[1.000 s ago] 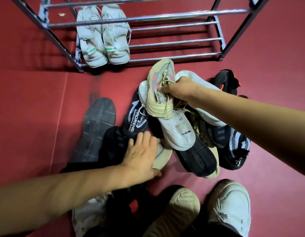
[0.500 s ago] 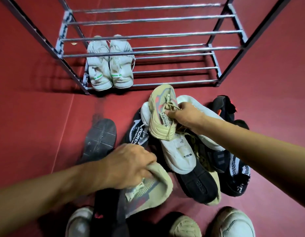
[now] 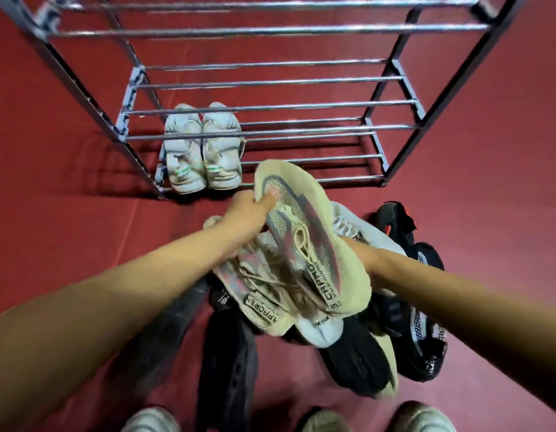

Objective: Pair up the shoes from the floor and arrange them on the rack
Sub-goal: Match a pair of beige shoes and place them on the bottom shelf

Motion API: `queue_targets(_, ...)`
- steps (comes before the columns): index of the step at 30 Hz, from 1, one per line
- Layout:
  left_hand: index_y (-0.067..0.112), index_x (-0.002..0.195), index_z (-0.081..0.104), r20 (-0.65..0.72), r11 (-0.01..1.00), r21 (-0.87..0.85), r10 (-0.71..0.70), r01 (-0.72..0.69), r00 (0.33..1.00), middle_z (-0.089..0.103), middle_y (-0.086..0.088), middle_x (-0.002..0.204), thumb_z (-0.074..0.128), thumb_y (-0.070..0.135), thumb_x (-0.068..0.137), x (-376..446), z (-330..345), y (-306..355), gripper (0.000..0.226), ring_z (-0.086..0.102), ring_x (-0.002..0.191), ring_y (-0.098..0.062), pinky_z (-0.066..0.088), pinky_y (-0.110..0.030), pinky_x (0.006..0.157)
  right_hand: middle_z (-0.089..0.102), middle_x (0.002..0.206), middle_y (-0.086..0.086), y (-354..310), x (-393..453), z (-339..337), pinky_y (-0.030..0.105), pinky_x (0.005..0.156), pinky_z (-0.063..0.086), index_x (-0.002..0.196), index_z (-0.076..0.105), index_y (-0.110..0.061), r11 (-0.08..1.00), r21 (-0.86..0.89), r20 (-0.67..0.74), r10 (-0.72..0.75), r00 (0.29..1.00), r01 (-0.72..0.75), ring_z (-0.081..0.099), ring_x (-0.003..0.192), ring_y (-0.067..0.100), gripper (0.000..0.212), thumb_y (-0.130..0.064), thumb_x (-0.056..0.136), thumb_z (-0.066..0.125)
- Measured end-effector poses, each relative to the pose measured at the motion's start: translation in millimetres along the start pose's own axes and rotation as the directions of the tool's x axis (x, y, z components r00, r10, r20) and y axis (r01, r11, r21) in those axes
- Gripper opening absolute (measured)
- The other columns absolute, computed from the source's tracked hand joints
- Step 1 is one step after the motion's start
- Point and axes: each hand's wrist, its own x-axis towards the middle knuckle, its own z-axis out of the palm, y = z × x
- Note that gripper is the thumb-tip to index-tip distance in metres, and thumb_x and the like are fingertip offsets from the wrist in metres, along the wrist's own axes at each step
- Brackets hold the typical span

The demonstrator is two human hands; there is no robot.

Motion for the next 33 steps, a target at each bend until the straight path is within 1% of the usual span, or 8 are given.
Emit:
queue_targets(5, 0.005, 0.075, 0.062, 0.052, 0.76, 0.649, -0.009, -0.027, 0.999, 0.056, -0.006, 0.078, 0.034, 0.066, 0.096, 10.6, 27.3, -42.4, 0.069, 0.054, 0.068, -0.023, 0.039, -0.032, 0.06, 0.065, 0.121, 0.012, 1.0, 2.3, -24.4, 0.024, 0.085, 0.049, 0.129, 0.056, -0.007, 0.895, 0.443, 0.005, -0.06, 0.998, 0.052, 0.063, 0.097, 0.018, 0.032, -0.022, 0.105, 0.041)
queue_targets(10, 0.018, 0.1, 0.061, 0.18, 0.68, 0.72, 0.01, -0.138, 0.984, 0.056, -0.01, 0.11, 0.049, 0.051, 0.093, 5.6, 11.4, -49.8, 0.036, 0.051, 0.114, -0.035, 0.041, -0.037, 0.091, 0.063, 0.078, 0.009, -10.3, -0.6, -18.2, 0.033, 0.062, 0.044, 0.106, 0.061, -0.01, 0.991, 0.131, 0.032, -0.043, 0.999, 0.039, 0.053, 0.065, 0.024, 0.088, -0.088, 0.065, 0.053)
queue_targets(14, 0.029, 0.133, 0.045, -0.087, 0.65, 0.755, 0.226, -0.084, 0.97, 0.041, 0.003, 0.129, 0.07, 0.064, 0.071, -30.6, -15.7, -57.3, 0.075, 0.036, 0.125, -0.023, 0.033, -0.041, 0.103, 0.072, 0.098, 0.016, -25.0, -9.7, -13.3, 0.044, 0.072, 0.063, 0.108, 0.062, -0.005, 0.956, -0.289, 0.08, -0.024, 0.996, 0.047, 0.072, 0.084, 0.029, 0.076, -0.067, 0.067, 0.075)
queue_targets(17, 0.023, 0.123, 0.046, -0.357, 0.799, 0.548, -0.044, 0.247, 0.933, 0.046, -0.002, 0.126, 0.084, 0.066, 0.054, -53.4, -37.3, -69.7, 0.09, 0.046, 0.119, -0.025, 0.044, -0.043, 0.099, 0.076, 0.087, 0.014, -28.2, -12.7, 0.0, 0.031, 0.059, 0.059, 0.105, 0.063, -0.004, 0.863, -0.505, -0.077, -0.067, 0.995, 0.019, 0.072, 0.066, 0.022, 0.067, -0.053, 0.062, 0.077)
queue_targets(20, 0.016, 0.096, 0.069, -0.155, 0.874, 0.127, -0.45, 0.469, 0.88, 0.073, -0.003, 0.094, 0.084, 0.065, 0.059, -69.8, -41.5, -78.0, 0.063, 0.065, 0.078, -0.016, 0.048, -0.026, 0.061, 0.074, 0.076, 0.002, -28.2, -9.1, -3.9, 0.025, 0.055, 0.05, 0.086, 0.067, -0.015, 0.885, -0.462, -0.178, -0.155, 0.972, 0.057, 0.065, 0.064, 0.014, 0.036, -0.045, 0.067, 0.07)
queue_targets(23, 0.016, 0.072, 0.07, -0.079, 0.918, 0.128, -0.369, 0.376, 0.926, 0.067, 0.009, 0.059, 0.08, 0.05, 0.076, -69.2, -33.1, -89.5, 0.036, 0.057, 0.052, -0.008, 0.038, -0.019, 0.046, 0.072, 0.072, 0.005, -23.5, 1.8, -16.1, 0.031, 0.064, 0.053, 0.082, 0.07, -0.01, 0.991, 0.024, -0.2, -0.123, 0.972, 0.131, 0.065, 0.062, 0.018, 0.024, -0.03, 0.086, 0.059)
queue_targets(27, 0.016, 0.085, 0.062, -0.078, 0.882, -0.037, -0.47, 0.469, 0.879, 0.073, -0.005, 0.081, 0.079, 0.018, 0.083, -63.3, -24.9, -101.1, 0.017, 0.067, 0.076, -0.02, 0.057, -0.031, 0.064, 0.068, 0.07, 0.015, -12.0, 6.6, -23.6, 0.028, 0.054, 0.056, 0.091, 0.064, -0.001, 0.777, 0.629, 0.075, -0.097, 0.992, 0.028, 0.065, 0.055, 0.021, 0.035, -0.025, 0.095, 0.038)
queue_targets(33, 0.01, 0.106, 0.063, -0.018, 0.851, -0.155, -0.511, 0.503, 0.859, 0.077, -0.007, 0.096, 0.072, 0.024, 0.089, -67.7, -12.9, -104.7, 0.024, 0.074, 0.088, -0.023, 0.058, -0.029, 0.058, 0.075, 0.095, 0.014, 13.7, 19.6, -3.5, 0.044, 0.089, 0.055, 0.094, 0.073, -0.011, 0.957, 0.266, -0.125, -0.088, 0.988, 0.119, 0.071, 0.088, 0.031, 0.042, -0.037, 0.09, 0.04)
